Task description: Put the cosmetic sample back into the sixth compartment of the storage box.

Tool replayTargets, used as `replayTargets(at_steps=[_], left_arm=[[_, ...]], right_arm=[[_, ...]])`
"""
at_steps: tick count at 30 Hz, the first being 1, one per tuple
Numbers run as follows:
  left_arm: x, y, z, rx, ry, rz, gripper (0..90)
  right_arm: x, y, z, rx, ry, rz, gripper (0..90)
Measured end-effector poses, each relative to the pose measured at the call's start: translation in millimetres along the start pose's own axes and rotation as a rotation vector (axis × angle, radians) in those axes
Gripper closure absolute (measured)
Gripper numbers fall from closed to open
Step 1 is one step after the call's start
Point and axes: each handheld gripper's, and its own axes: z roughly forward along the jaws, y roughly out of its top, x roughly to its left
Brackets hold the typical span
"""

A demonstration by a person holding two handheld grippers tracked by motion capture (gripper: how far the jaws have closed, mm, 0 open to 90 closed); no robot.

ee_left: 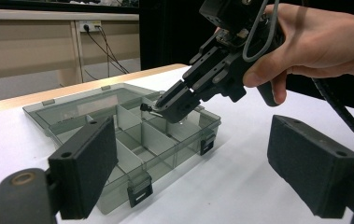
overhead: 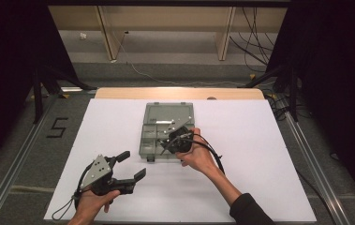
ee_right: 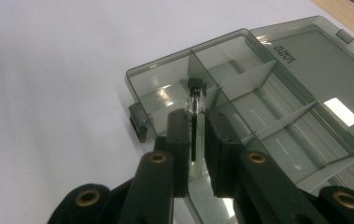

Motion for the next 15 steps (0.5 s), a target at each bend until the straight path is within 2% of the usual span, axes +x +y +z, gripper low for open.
replayTargets(at_steps=[3, 5, 9, 15], left_arm=[[0.2, -0.2, 0.0, 0.001, 0.0, 0.0, 15.6], [0.1, 0.0, -0.4, 0.004, 0.003, 0.001, 15.6], [0.3, -0.1, -0.4, -0.001, 0.0, 0.001, 15.6], [0.2, 0.0, -0.4, -0.001, 0.0, 0.0, 15.6]], right_arm=[[-0.6, -0.6, 4.2, -0.011, -0.006, -0.005, 80.9], [-0.2, -0.4, 5.5, 0.003, 0.003, 0.011, 80.9], [0.0, -0.2, 9.1, -0.004, -0.002, 0.018, 80.8], [-0.9, 0.9, 12.6, -0.01, 0.006, 0.006, 80.9]])
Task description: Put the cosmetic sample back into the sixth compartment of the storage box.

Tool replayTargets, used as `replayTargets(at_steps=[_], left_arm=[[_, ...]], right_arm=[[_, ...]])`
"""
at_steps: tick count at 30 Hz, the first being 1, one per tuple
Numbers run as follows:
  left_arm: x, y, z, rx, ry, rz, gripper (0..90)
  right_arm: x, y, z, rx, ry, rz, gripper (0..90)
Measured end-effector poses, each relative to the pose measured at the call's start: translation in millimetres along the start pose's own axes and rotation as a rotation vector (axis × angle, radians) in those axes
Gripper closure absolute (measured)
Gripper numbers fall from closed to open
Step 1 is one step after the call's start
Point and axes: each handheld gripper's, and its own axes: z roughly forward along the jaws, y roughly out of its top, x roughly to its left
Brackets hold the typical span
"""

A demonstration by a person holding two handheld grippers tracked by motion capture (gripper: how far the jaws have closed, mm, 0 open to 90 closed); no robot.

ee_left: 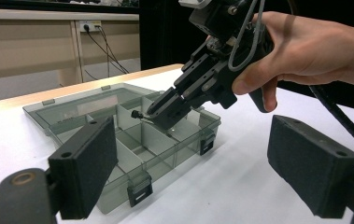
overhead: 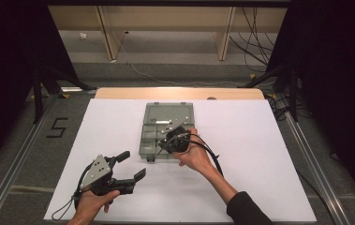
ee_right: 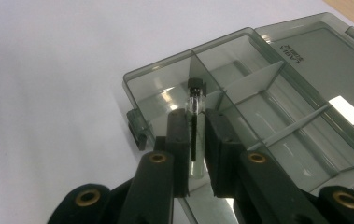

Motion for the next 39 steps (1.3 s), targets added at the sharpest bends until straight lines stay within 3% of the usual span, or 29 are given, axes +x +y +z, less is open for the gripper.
replayTargets(at_steps=[9, 10, 14, 18, 19, 22, 33, 39], left_arm=[[0.0, 0.4, -0.8, -0.001, 0.002, 0.0, 15.6], [0.1, 0.4, -0.7, -0.003, 0.0, 0.001, 15.6], [-0.4, 0.6, -0.9, -0.005, -0.001, -0.001, 15.6], [0.4, 0.5, -0.4, -0.013, -0.006, -0.002, 15.6], [0.2, 0.7, -0.7, -0.012, -0.004, -0.003, 15.6], [0.0, 1.0, -1.4, -0.007, 0.0, -0.002, 15.6], [0.3, 1.2, -1.5, -0.007, 0.0, 0.002, 15.6], [0.2, 1.3, -1.9, -0.007, 0.001, 0.002, 15.6]], right_arm=[[0.8, 1.7, 5.1, 0.011, 0.004, 0.016, 80.8], [1.2, 0.9, 7.8, -0.006, -0.004, 0.015, 80.8], [1.7, -0.7, 11.6, 0.021, -0.002, 0.02, 80.5], [0.8, -1.1, 13.1, 0.004, -0.034, 0.041, 67.2], [0.3, -0.8, 11.2, 0.006, -0.019, 0.052, 65.5], [-1.0, 0.8, 8.5, -0.032, -0.038, 0.059, 57.4], [3.4, 6.1, -17.3, -0.09, -0.024, 0.028, 41.3], [3.8, 3.9, -29.3, -0.119, -0.011, 0.017, 36.9]])
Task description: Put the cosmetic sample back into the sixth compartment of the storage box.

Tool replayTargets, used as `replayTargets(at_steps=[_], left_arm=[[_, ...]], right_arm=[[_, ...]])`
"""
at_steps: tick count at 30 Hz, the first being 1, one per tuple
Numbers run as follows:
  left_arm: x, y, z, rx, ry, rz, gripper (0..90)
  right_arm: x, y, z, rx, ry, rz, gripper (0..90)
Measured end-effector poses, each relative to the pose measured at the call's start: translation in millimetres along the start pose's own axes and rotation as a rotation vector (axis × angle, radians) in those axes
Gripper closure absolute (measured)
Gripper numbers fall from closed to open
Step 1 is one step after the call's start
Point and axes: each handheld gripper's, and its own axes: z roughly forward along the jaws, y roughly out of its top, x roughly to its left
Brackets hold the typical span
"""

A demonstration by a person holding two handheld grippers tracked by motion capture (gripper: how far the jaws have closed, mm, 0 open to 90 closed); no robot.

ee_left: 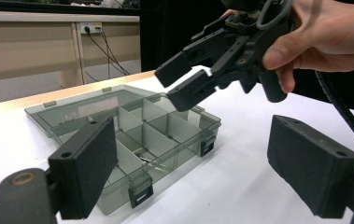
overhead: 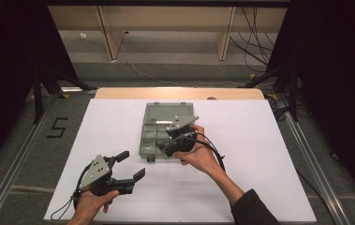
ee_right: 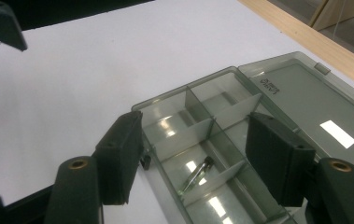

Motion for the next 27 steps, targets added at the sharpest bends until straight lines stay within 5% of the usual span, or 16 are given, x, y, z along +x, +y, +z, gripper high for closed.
replayTargets(at_steps=[27], left_arm=[[0.8, -0.2, -0.6, -0.001, 0.002, -0.002, 15.6]], right_arm=[[17.0, -15.7, -44.9, -0.098, 0.008, -0.043, 27.6]])
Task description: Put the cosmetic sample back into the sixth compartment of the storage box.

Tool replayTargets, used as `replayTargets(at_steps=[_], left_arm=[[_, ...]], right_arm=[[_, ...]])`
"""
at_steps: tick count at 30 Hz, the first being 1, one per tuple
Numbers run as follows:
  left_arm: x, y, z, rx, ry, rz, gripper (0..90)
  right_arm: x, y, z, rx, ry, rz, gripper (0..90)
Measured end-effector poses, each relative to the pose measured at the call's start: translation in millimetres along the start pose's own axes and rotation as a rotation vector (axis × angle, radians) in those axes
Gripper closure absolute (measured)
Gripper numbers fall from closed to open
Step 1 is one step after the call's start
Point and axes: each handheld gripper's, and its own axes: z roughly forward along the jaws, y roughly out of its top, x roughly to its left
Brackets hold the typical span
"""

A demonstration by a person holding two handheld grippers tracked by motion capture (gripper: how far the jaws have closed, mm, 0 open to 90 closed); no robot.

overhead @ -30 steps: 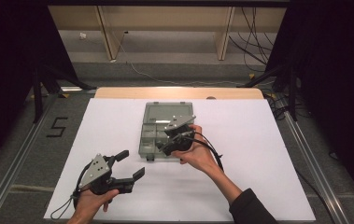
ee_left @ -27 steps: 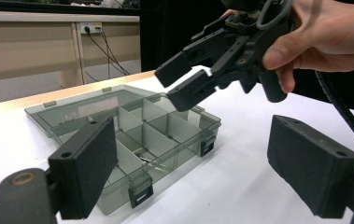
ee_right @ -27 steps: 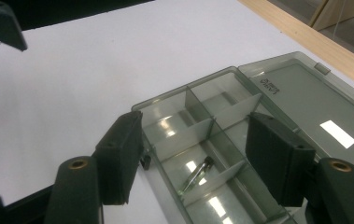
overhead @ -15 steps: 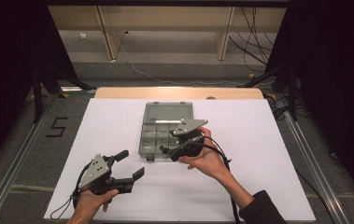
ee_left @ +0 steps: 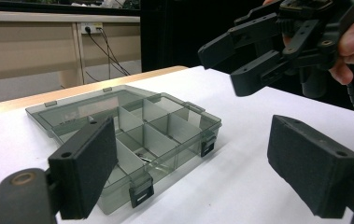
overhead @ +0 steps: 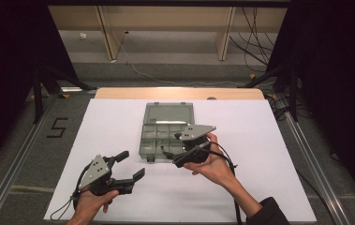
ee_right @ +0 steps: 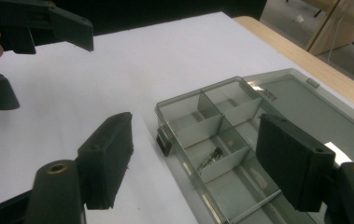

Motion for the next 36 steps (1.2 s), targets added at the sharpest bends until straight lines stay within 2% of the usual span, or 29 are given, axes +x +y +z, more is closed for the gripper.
replayTargets(at_steps=[8, 11, 15, 16, 27, 28, 29, 36], left_arm=[[-0.1, 0.1, 0.0, 0.0, 0.0, 0.0, 15.6], [0.0, 0.0, 0.0, 0.0, 0.001, 0.001, 15.6], [-0.4, 0.1, -0.1, 0.001, 0.0, 0.002, 15.6], [-0.3, 0.1, -0.1, 0.001, 0.0, 0.002, 15.6], [-0.7, 0.0, 0.1, 0.002, -0.002, 0.002, 15.6], [-0.6, 0.0, 0.1, 0.002, -0.003, 0.003, 15.6], [-0.6, 0.0, 0.0, 0.003, -0.002, 0.002, 15.6], [-0.7, 0.1, -0.1, 0.002, -0.002, 0.004, 15.6]], right_arm=[[5.4, -6.3, -9.9, -0.02, -0.003, 0.012, 24.4], [7.1, -8.0, -13.7, -0.034, -0.009, 0.003, 23.9], [7.9, -11.8, -18.7, -0.036, -0.01, 0.01, 23.8], [8.7, -12.9, -20.2, -0.032, -0.006, 0.025, 23.8], [5.9, -28.2, -31.9, -0.046, -0.034, 0.038, 22.8], [5.7, -29.6, -32.0, -0.059, -0.041, 0.039, 22.5], [5.5, -30.5, -33.4, -0.049, -0.036, 0.041, 22.4], [6.7, -36.1, -38.4, -0.07, -0.047, 0.052, 22.1]])
